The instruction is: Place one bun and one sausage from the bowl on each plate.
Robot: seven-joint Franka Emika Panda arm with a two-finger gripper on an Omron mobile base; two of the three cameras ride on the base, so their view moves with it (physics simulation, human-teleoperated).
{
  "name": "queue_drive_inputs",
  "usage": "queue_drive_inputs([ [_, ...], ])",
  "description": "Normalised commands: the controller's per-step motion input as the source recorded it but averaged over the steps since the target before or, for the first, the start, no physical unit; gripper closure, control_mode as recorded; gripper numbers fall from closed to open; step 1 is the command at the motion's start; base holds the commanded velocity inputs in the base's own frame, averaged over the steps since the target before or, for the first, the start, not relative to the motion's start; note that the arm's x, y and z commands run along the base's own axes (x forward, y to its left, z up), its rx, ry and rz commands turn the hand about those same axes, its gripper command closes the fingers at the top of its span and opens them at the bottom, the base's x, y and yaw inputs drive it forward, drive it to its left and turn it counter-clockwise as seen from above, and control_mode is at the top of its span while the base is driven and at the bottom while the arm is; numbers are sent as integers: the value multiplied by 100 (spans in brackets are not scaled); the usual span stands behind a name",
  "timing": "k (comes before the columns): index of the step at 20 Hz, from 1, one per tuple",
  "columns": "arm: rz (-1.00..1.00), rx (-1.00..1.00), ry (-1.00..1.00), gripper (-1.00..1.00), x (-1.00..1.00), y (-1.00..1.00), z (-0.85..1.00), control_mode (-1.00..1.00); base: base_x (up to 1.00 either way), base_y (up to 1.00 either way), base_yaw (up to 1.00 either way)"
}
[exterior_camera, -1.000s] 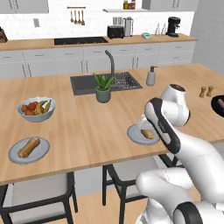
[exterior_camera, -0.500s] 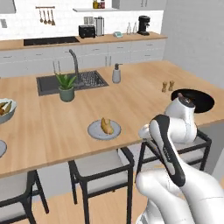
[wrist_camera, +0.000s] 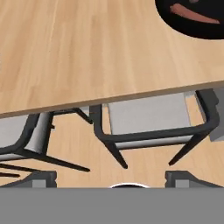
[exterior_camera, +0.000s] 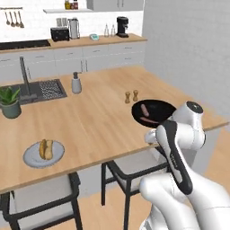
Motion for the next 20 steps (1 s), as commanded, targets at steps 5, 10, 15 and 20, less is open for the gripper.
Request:
queue_drive_inputs([
  [5, 0, 0, 0, -100, 0, 0, 0, 100, 92, -79, 0],
  [10, -1, 1, 0, -100, 20, 2, 3, -100, 77, 6, -1],
  [15, -5, 2, 5, -100, 100, 8, 15, -100, 0, 0, 0],
  [20, -8, -4, 4, -100, 100, 2, 15, -100, 0, 0, 0],
])
